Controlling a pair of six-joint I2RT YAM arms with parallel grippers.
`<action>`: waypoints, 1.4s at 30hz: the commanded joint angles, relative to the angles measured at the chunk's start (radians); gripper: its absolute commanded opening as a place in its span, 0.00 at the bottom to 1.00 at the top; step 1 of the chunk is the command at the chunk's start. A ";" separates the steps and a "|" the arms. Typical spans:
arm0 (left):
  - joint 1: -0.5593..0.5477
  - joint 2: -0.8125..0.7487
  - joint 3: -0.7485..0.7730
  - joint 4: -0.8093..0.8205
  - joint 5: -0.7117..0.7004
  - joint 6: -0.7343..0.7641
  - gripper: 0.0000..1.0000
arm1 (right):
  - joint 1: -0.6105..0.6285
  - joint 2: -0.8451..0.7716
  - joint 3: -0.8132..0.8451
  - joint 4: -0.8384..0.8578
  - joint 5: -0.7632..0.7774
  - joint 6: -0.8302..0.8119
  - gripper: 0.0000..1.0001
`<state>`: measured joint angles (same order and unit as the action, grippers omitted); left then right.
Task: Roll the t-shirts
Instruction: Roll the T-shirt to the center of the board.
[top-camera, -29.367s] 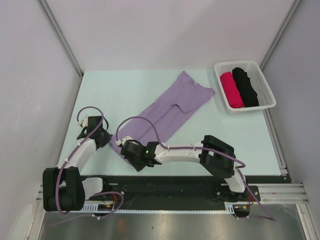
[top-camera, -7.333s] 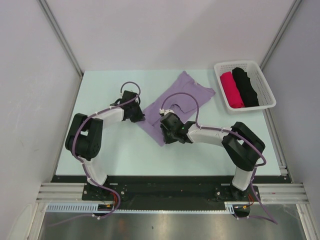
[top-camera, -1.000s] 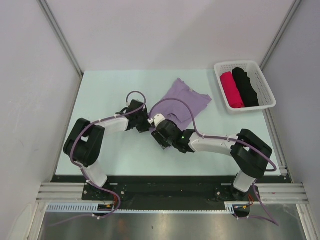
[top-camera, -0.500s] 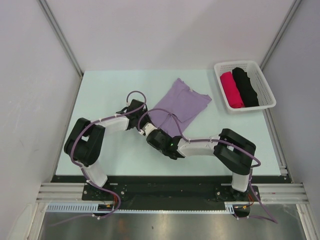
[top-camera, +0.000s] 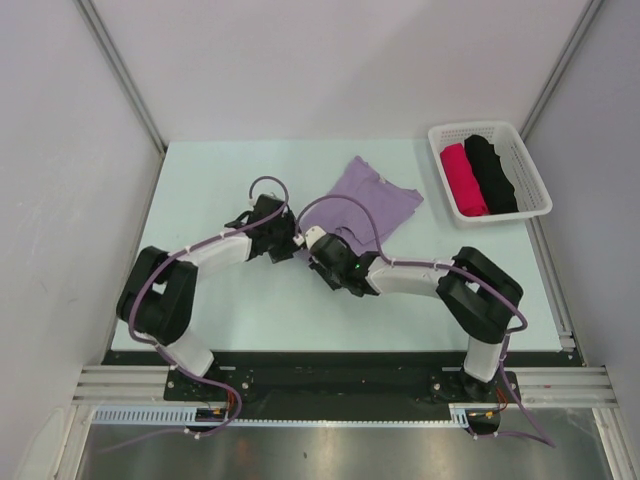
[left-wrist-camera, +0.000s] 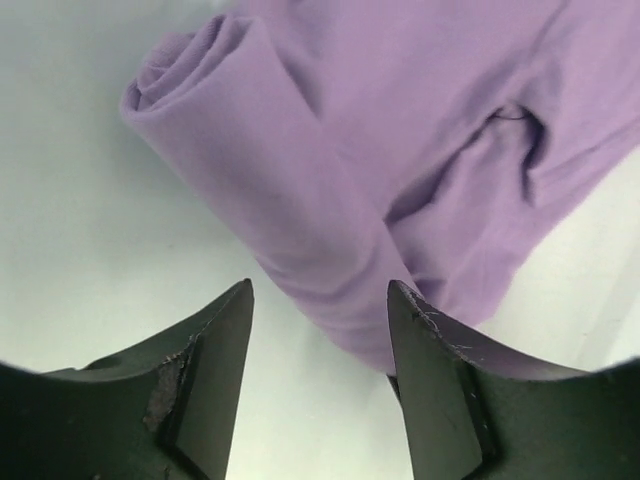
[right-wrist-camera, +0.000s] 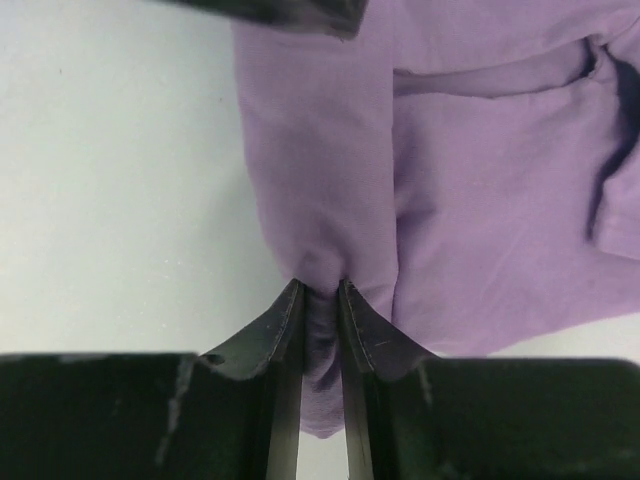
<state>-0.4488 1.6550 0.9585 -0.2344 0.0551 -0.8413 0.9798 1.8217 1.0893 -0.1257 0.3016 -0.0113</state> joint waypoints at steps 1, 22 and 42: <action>-0.007 -0.098 0.034 -0.011 -0.031 0.036 0.61 | -0.087 -0.048 0.032 -0.006 -0.206 0.071 0.21; -0.011 -0.091 -0.017 0.076 0.031 0.030 0.28 | -0.418 0.065 0.032 0.095 -0.884 0.421 0.18; -0.039 0.107 0.167 0.069 0.025 0.024 0.24 | -0.492 0.036 0.012 0.084 -0.853 0.484 0.33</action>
<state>-0.4808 1.7363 1.0531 -0.1799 0.0822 -0.8284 0.4877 1.9217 1.0904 -0.0288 -0.6491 0.5030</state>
